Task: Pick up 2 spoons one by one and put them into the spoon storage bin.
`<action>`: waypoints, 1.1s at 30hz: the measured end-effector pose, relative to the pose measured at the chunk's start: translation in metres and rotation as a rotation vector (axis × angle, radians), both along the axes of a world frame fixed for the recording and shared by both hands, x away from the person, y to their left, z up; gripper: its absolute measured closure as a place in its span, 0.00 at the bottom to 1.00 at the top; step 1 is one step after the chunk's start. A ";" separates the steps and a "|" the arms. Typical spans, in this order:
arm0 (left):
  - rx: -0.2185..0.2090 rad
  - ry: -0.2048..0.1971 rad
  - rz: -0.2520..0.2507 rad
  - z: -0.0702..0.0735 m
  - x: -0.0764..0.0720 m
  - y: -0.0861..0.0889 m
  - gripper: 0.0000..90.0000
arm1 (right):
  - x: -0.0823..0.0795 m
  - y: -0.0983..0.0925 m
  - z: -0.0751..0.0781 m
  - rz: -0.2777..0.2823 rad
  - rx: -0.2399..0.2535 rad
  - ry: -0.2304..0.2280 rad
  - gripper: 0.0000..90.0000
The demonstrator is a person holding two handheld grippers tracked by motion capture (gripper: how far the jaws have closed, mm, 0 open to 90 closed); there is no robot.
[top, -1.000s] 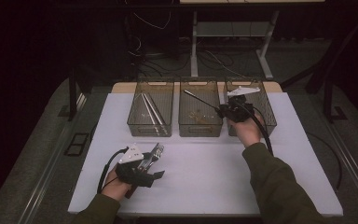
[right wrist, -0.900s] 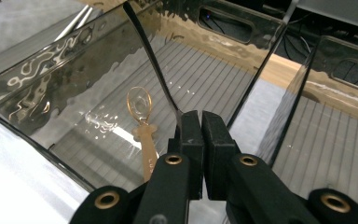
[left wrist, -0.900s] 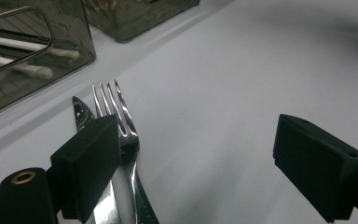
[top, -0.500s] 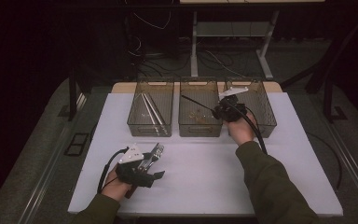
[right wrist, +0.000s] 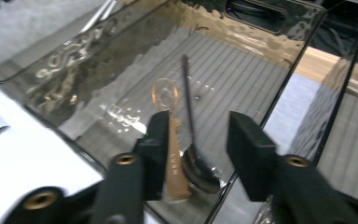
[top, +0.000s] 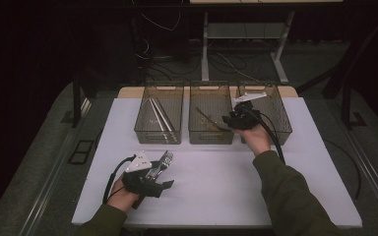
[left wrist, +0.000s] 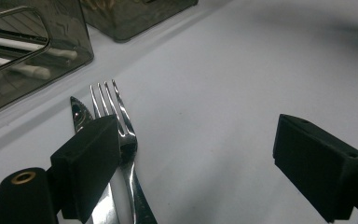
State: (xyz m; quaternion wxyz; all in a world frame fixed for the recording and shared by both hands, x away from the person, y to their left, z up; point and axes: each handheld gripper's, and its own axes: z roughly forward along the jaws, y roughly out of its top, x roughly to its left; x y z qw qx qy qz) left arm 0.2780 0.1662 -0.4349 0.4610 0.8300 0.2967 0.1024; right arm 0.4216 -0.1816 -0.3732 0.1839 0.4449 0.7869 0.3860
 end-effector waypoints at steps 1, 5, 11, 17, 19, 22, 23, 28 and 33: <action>0.001 0.001 0.000 0.000 0.000 0.000 0.15 | -0.001 -0.002 0.000 0.010 0.011 0.003 0.59; 0.009 -0.001 -0.004 0.000 0.000 0.000 0.15 | -0.007 -0.011 -0.001 0.055 0.053 0.016 0.48; 0.015 0.000 0.001 0.000 0.000 0.000 0.15 | -0.021 -0.027 0.000 0.112 0.099 0.000 0.41; 0.019 -0.002 0.005 -0.001 0.000 0.000 0.15 | -0.040 -0.037 -0.003 0.142 0.124 0.008 0.33; 0.021 -0.003 0.005 -0.001 0.000 0.000 0.15 | -0.048 -0.040 -0.005 0.156 0.126 0.006 0.31; 0.019 -0.003 0.006 -0.001 0.000 0.000 0.15 | -0.059 -0.047 -0.008 0.175 0.151 0.001 0.29; 0.019 -0.003 0.006 -0.001 0.001 0.000 0.15 | -0.062 -0.050 -0.009 0.175 0.162 0.000 0.28; 0.020 -0.004 0.008 -0.001 0.001 0.000 0.15 | -0.078 -0.062 -0.020 0.177 0.182 0.001 0.23; 0.021 -0.004 0.010 -0.001 0.001 0.000 0.15 | -0.095 -0.074 -0.028 0.179 0.189 -0.007 0.21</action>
